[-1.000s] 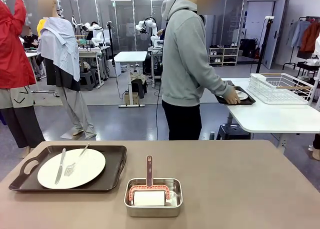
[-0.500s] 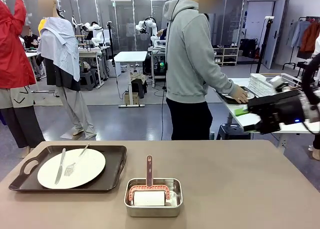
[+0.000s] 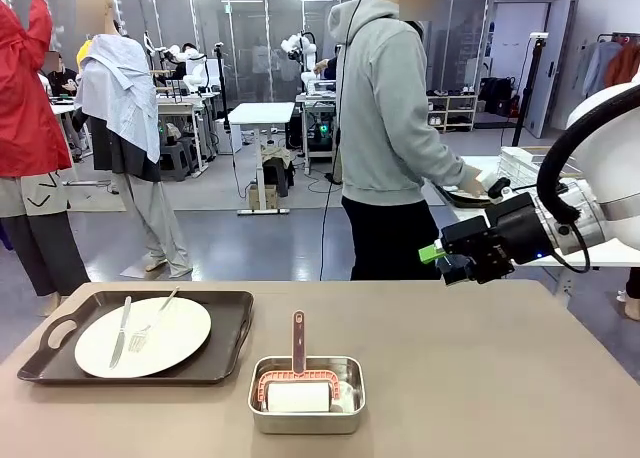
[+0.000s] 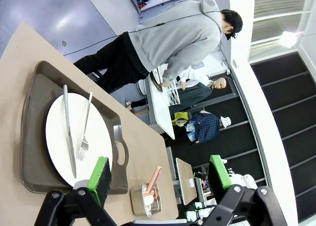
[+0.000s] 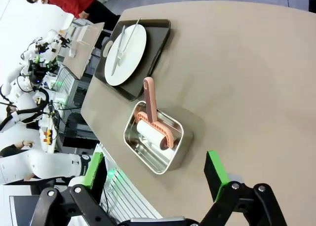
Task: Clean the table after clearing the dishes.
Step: When the left (or right) Handle tray is removed, use the left hand (or right hand) to clean the left (or right) side of the table with the Lint Roller.
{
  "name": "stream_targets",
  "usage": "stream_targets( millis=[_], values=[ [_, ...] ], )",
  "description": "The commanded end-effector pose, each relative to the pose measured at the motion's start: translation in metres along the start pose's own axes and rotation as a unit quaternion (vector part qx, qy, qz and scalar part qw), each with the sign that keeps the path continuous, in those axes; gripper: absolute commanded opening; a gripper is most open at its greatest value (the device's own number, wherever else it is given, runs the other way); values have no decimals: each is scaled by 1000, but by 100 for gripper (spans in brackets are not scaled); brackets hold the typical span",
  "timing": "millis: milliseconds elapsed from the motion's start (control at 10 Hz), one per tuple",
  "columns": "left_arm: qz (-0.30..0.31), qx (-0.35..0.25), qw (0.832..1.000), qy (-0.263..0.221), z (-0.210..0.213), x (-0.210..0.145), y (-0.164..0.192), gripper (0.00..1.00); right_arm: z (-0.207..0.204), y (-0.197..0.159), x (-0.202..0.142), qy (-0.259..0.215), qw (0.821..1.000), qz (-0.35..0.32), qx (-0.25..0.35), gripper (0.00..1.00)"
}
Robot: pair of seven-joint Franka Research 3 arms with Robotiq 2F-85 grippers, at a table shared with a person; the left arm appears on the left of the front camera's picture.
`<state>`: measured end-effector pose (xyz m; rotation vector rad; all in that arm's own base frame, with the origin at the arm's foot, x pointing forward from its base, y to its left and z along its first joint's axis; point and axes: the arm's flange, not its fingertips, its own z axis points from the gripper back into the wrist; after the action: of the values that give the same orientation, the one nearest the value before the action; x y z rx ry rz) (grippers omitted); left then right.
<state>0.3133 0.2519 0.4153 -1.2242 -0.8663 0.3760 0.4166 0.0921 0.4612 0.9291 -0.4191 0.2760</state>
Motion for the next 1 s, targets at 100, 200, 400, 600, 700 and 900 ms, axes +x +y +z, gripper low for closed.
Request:
stream_targets(
  millis=[100,200,400,600,700,900],
  values=[
    [-1,-10,1000,-5,2,4,-1,100,3,-2,2,-7,1000,-16,10,100],
    [-1,-10,1000,-5,2,4,-1,100,3,-2,2,-7,1000,-16,10,100],
    [-1,-10,1000,-5,2,4,-1,100,8,-6,1,-8,1000,-8,3,100],
    [-1,-10,1000,-5,2,4,-1,100,-37,14,57,109,990,82,-24,100],
    [-1,-10,1000,-5,2,4,-1,100,-65,31,83,171,976,128,-47,100],
    [-1,-10,1000,-5,2,4,-1,100,-124,54,116,285,934,202,-71,100]
  ],
)
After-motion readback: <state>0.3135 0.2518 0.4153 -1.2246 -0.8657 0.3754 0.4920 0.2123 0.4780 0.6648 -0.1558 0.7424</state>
